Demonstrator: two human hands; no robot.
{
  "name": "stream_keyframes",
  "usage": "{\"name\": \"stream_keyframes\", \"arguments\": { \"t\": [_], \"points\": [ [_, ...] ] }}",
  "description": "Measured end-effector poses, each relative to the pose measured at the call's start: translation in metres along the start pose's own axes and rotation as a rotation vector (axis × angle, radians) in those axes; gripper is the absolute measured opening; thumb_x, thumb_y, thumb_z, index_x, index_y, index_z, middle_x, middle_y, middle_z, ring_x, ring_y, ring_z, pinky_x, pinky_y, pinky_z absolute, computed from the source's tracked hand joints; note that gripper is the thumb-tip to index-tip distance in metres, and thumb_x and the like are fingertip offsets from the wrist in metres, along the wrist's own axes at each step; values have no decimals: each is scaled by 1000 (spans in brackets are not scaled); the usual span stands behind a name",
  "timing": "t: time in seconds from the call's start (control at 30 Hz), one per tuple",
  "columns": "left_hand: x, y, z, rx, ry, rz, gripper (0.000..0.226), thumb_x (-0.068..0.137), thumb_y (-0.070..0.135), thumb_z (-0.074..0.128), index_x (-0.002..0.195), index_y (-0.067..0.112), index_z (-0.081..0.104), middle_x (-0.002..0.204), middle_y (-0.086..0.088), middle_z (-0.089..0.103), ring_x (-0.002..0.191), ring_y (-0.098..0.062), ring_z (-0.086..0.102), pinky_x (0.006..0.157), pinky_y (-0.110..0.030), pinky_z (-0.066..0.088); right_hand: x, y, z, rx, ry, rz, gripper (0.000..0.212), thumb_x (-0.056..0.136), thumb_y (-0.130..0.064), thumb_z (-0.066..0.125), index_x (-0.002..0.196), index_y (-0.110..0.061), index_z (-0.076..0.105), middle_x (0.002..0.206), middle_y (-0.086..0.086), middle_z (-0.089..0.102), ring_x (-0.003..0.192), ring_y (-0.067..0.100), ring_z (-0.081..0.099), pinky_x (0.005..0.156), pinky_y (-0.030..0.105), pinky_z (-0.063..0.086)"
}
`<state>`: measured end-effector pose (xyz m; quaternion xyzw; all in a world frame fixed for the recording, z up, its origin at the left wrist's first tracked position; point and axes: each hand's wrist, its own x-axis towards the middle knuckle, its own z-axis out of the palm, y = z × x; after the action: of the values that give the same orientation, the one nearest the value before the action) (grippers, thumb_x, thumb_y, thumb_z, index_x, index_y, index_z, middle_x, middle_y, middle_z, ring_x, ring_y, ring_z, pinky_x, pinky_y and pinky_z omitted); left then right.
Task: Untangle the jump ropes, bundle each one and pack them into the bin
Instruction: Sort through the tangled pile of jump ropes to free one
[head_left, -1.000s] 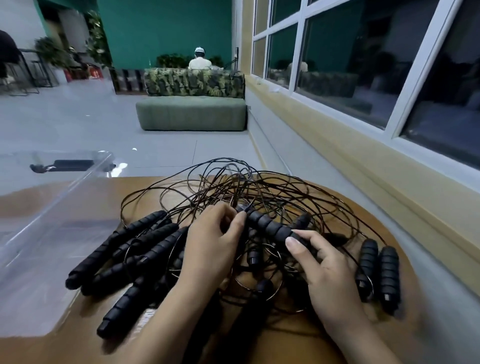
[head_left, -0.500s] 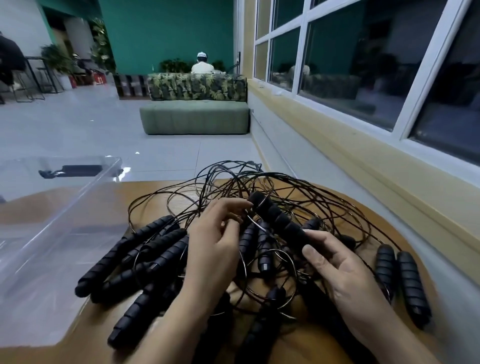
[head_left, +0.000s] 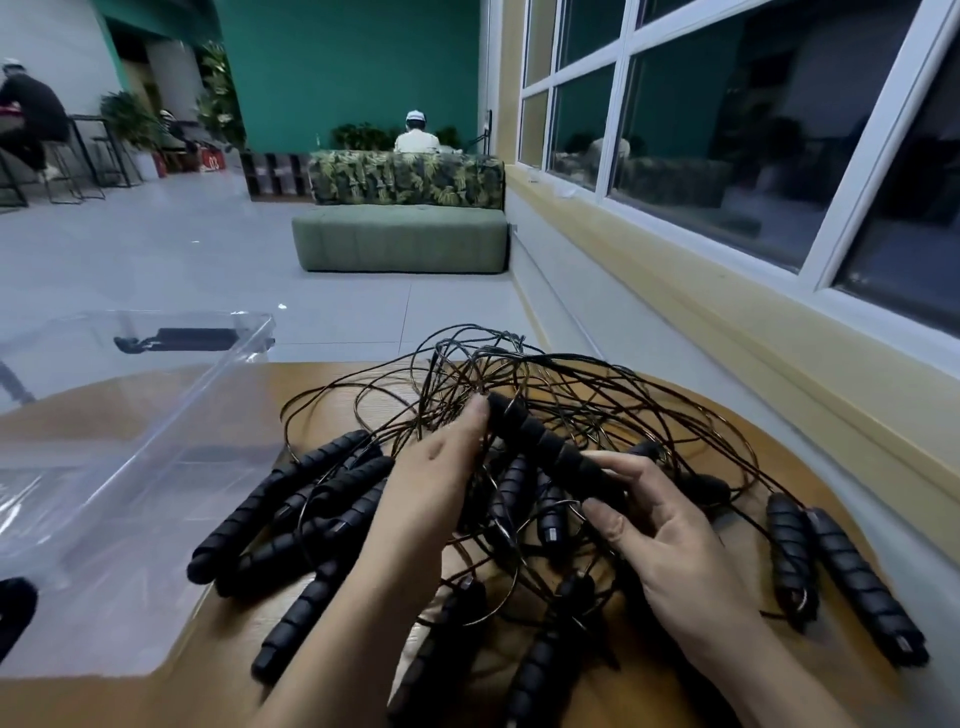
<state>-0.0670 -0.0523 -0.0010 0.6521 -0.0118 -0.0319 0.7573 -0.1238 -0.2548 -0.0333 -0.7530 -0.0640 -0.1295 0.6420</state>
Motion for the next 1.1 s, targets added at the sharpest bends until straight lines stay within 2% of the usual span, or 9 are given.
{"name": "stream_keyframes", "arguments": {
  "t": [0.17, 0.33, 0.4, 0.5, 0.6, 0.73, 0.83, 0.93, 1.1],
  "points": [
    [2, 4, -7, -132, -7, 2, 24, 93, 34, 78, 112, 20, 81, 107, -2, 80, 85, -11, 73, 76, -30, 56, -1, 2, 7, -130, -26, -20, 41, 99, -9, 73, 126, -40, 71, 129, -19, 71, 127, 1, 62, 97, 17, 53],
    [5, -7, -14, 66, -12, 108, 37, 74, 40, 95, 108, 31, 82, 113, -10, 77, 103, -27, 75, 95, -45, 61, -1, 4, 16, -337, -26, -40, 47, 97, -9, 75, 127, -45, 72, 138, -29, 64, 138, -8, 51, 115, 19, 37],
    [7, -12, -14, 232, -31, 206, 44, 67, 56, 94, 106, 38, 82, 116, 0, 68, 108, -21, 70, 99, -42, 60, 0, -4, 24, -237, 9, -43, 35, 101, -14, 72, 125, -39, 74, 128, -24, 72, 128, -6, 61, 105, 15, 46],
    [4, -11, -11, 526, 5, 411, 36, 69, 58, 92, 100, 42, 82, 115, 17, 50, 117, -4, 56, 97, -13, 45, 4, -16, 37, 63, 42, 71, 16, 105, -27, 66, 114, -32, 79, 111, -11, 81, 109, 5, 75, 92, 22, 58],
    [1, -11, -12, 731, 79, 583, 35, 72, 67, 86, 99, 46, 81, 125, 25, 39, 131, -11, 43, 112, -35, 43, 14, -11, 46, 319, 83, 224, 14, 101, -31, 71, 105, -22, 81, 109, 15, 80, 107, 34, 78, 97, 53, 62],
    [-1, -8, -19, 715, 116, 551, 32, 72, 70, 84, 96, 49, 79, 142, 22, 40, 142, -11, 38, 118, -49, 39, 25, -10, 50, 527, 140, 323, 10, 102, -14, 69, 102, -6, 74, 95, 19, 78, 85, 31, 76, 75, 41, 64],
    [0, -1, -30, 520, 167, 495, 25, 76, 57, 86, 96, 43, 80, 135, 16, 52, 133, -5, 50, 116, -40, 44, 30, -2, 41, 376, 247, 314, 17, 104, -15, 64, 95, -4, 73, 86, 12, 77, 82, 29, 73, 74, 39, 62],
    [1, 6, -37, 356, 179, 426, 17, 86, 45, 83, 99, 36, 80, 114, 13, 71, 113, -4, 66, 104, -33, 52, 33, 6, 27, -114, 292, 260, 16, 102, -27, 70, 90, -18, 74, 86, -1, 79, 86, 21, 75, 83, 42, 63],
    [-7, 11, -27, 156, 142, 325, 13, 88, 32, 84, 98, 24, 81, 93, 3, 80, 91, -15, 77, 84, -26, 58, 16, -2, 25, -456, 326, -102, 15, 101, -17, 71, 110, -29, 69, 103, -15, 68, 99, 2, 65, 83, 17, 51]
  ]
}}
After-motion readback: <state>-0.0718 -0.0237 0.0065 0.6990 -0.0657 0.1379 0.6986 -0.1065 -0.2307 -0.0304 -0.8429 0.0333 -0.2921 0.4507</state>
